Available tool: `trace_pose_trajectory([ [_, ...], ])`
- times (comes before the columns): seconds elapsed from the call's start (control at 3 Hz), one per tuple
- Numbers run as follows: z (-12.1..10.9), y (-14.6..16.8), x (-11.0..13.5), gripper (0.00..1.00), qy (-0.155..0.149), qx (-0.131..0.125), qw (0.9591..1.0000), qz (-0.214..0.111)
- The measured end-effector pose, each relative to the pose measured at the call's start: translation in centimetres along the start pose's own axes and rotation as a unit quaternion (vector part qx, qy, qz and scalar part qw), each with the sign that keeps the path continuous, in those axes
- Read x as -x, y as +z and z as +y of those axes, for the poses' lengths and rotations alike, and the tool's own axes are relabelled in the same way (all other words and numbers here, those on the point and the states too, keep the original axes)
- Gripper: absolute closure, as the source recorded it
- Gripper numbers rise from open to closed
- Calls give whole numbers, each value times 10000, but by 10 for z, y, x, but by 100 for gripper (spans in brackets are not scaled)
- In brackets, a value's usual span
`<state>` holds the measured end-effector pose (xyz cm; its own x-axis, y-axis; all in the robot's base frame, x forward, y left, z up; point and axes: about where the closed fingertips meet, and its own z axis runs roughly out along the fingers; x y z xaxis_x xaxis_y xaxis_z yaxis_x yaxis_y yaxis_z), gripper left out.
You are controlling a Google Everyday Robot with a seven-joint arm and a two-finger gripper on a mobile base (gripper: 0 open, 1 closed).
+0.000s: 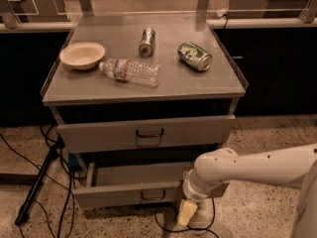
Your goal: Open middle drawer
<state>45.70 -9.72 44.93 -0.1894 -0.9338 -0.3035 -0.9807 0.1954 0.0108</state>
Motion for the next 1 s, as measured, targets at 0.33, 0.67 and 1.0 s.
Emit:
trace_pose_trajectory([
  [0.33,-2,20,-3,0,-52,129,9999,52],
  [0.67,-2,44,-6,0,-130,290,9994,100],
  [1.0,6,47,-13,0,-180,531,9983,172],
])
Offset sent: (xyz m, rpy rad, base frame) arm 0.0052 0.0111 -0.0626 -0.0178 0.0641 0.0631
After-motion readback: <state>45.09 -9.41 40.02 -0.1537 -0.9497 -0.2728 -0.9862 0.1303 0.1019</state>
